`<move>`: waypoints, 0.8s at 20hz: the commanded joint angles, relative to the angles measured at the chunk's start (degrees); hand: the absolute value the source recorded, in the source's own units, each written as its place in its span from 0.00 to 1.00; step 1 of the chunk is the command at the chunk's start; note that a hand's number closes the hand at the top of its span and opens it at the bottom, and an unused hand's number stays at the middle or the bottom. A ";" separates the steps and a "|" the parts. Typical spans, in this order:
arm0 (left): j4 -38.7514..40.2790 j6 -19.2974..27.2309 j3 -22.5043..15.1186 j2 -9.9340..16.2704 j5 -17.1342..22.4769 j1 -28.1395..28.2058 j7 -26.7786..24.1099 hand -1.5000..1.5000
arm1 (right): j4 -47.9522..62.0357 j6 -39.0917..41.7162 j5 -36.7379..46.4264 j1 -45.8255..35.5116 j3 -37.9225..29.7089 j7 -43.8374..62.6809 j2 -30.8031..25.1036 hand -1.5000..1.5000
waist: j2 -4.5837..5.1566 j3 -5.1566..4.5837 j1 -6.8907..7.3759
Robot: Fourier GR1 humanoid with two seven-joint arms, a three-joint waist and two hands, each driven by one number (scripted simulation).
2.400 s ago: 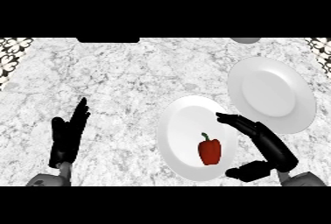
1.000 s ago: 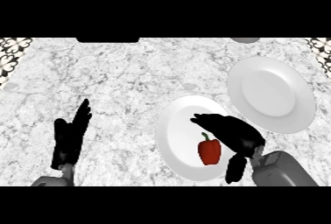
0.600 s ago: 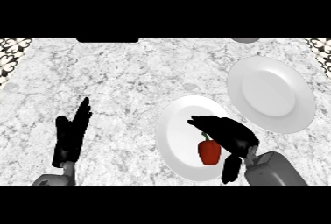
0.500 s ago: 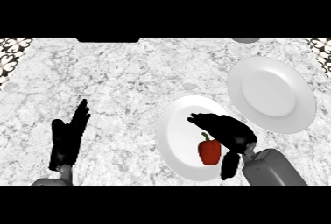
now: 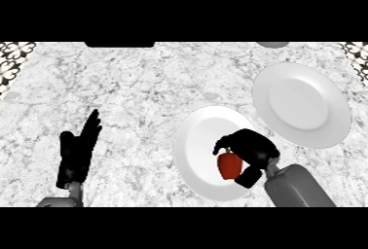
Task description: Pick the bell pepper from the plate and place it in the plate
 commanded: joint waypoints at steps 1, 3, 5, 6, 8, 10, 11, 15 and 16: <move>-0.27 -0.81 1.44 -0.14 0.10 -0.66 0.38 0.50 | -1.44 -0.31 2.29 -0.36 -0.92 -3.50 -0.36 1.00 | 0.00 0.01 -0.05; 1.83 -0.43 0.83 -1.17 -0.79 2.42 -5.17 0.50 | -0.47 -6.26 5.19 3.69 1.06 -6.76 -1.73 1.00 | 0.00 0.01 -0.10; -4.88 0.37 -1.83 -1.88 -2.80 2.75 3.13 0.50 | 1.93 -5.86 4.83 1.16 -1.93 -7.31 0.32 1.00 | -0.01 0.02 0.03; -1.08 -0.60 0.78 -1.75 -1.43 0.66 0.99 0.50 | -0.93 -5.37 6.34 3.21 -1.40 -6.22 0.72 1.00 | 0.00 0.01 -0.10; 0.77 -2.79 3.66 0.53 1.02 -0.99 -0.48 0.50 | -0.74 -9.87 8.26 3.40 -1.24 -5.61 0.53 1.00 | 0.01 0.01 -0.18; -1.15 -2.83 3.53 1.07 1.09 -0.88 2.56 0.50 | -0.78 -12.14 7.95 1.34 -4.73 -7.05 -1.59 1.00 | -0.01 0.02 -0.15; 3.88 -1.81 3.25 -0.51 0.06 0.85 -3.99 0.50 | -1.51 -12.37 7.57 -0.71 -6.27 -4.38 0.15 1.00 | 0.04 -0.02 -0.22; -1.22 -3.49 2.45 1.00 0.75 1.25 0.26 0.50 | 5.61 -21.52 10.88 -5.30 -12.98 10.13 8.08 1.00 | 0.08 0.04 0.89; 1.54 -0.84 1.54 -1.53 -0.89 -2.39 0.02 0.50 | 7.84 -22.70 10.83 -8.11 -16.02 12.01 7.97 1.00 | 0.45 0.03 0.37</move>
